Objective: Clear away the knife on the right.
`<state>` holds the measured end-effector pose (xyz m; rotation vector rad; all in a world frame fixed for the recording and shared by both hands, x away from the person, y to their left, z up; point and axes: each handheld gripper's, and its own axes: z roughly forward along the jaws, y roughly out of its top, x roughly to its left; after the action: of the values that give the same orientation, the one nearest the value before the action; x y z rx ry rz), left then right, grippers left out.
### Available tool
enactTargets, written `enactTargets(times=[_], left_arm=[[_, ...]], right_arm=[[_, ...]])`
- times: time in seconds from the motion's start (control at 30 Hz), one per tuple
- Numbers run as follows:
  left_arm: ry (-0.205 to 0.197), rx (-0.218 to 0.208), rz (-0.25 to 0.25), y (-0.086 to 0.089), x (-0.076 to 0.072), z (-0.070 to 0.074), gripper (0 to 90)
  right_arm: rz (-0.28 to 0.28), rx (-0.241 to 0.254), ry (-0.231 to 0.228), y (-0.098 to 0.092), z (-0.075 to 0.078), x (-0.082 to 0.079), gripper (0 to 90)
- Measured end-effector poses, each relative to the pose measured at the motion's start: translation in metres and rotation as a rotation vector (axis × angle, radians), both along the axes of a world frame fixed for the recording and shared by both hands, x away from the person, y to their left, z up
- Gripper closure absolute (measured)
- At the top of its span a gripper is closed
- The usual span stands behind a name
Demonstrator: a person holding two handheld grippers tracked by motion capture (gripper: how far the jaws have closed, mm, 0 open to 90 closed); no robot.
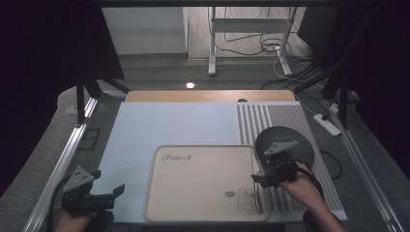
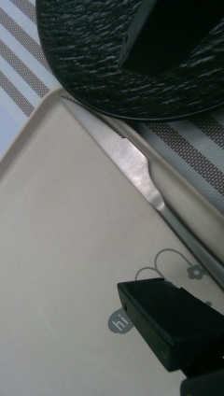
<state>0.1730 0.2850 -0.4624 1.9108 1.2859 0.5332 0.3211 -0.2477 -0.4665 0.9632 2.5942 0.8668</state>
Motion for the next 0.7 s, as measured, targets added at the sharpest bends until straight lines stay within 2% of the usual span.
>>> enactTargets(times=[0.43, 0.7], left_arm=[[0.0, -0.001, 0.001, 0.0, 0.0, 0.0, 4.8], [0.002, 0.001, 0.002, 0.0, 0.0, 0.0, 4.8]], right_arm=[[-0.066, 0.011, -0.032, -0.021, 0.005, -0.017, 0.0], [-0.101, 0.025, -0.032, -0.035, 0.006, -0.025, 0.0]])
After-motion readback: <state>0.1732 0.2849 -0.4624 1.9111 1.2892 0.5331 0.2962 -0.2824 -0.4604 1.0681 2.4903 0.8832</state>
